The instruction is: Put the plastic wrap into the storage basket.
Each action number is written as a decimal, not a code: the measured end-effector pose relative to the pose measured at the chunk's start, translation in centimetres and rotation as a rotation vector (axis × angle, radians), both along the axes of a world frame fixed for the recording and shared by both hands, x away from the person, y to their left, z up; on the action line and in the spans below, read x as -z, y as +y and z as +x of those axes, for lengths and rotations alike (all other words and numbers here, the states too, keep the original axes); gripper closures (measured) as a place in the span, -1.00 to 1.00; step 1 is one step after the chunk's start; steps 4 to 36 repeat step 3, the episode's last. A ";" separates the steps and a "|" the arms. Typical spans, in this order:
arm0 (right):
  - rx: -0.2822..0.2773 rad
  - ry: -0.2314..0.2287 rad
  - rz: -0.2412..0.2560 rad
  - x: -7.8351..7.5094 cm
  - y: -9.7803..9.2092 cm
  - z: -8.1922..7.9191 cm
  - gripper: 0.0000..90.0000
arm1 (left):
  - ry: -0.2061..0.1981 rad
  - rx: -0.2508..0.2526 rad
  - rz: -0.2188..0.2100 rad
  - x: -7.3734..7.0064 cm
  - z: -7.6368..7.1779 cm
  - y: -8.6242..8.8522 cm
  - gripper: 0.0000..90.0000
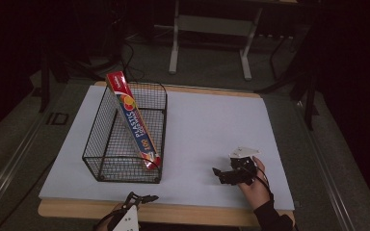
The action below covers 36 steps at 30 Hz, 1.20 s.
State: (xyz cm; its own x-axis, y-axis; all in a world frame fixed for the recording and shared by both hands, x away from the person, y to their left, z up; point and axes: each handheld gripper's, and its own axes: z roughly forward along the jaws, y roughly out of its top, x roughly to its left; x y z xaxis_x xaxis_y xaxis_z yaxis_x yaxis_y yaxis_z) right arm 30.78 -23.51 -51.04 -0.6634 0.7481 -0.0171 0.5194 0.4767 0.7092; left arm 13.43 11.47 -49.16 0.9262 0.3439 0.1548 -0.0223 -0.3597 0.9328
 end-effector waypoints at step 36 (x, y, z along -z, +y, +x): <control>0.024 0.007 0.012 -0.1 -0.2 0.0 -0.69 | 0.001 0.000 0.004 0.0 0.0 -0.1 -1.00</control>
